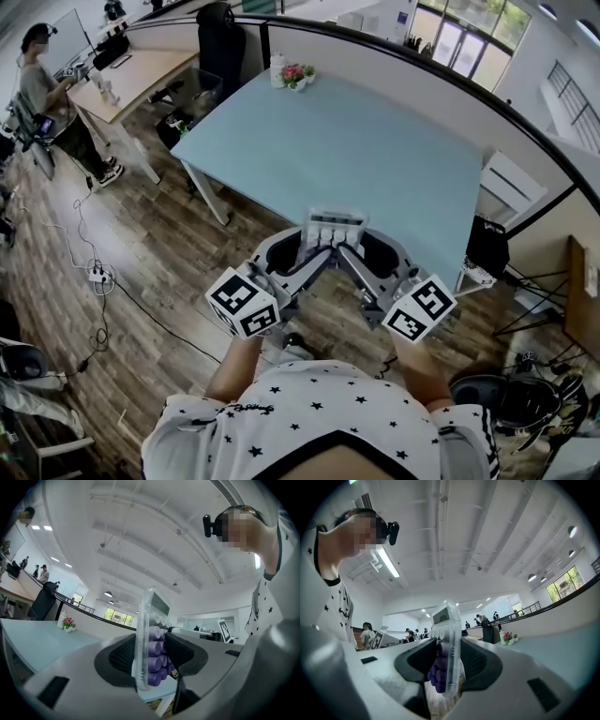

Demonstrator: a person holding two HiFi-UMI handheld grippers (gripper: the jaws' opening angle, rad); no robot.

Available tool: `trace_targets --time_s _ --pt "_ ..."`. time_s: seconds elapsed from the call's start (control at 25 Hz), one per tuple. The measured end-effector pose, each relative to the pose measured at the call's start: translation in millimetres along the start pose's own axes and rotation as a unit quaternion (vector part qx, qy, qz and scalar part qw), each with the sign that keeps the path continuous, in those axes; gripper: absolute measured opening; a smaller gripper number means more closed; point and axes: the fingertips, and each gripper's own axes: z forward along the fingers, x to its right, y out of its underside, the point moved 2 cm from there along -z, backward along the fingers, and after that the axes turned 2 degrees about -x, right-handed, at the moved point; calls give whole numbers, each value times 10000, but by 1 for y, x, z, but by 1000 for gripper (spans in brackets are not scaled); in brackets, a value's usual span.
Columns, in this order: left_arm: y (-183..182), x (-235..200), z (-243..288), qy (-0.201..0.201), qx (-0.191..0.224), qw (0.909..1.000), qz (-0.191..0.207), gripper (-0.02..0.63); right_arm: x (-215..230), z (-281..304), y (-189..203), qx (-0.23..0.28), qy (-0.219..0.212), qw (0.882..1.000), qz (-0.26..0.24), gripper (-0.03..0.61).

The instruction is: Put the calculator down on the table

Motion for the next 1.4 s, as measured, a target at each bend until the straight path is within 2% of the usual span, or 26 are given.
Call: trace_targets --time_s 0.36,0.64,1.08,1.4 --pt "2 -31 -15 -9 -34 10000 -64 207 -1 31 13 -67 54 9999 64 158" --pt "-4 -59 -42 -163 -16 9998 -60 207 -14 68 21 -104 -81 9998 124 160" --pt "-2 -69 -61 -359 61 9993 -120 207 -24 85 30 -240 -295 9992 144 160" --pt "-10 -90 -56 -457 65 9989 -124 207 -12 106 27 -252 -372 9988 175 160"
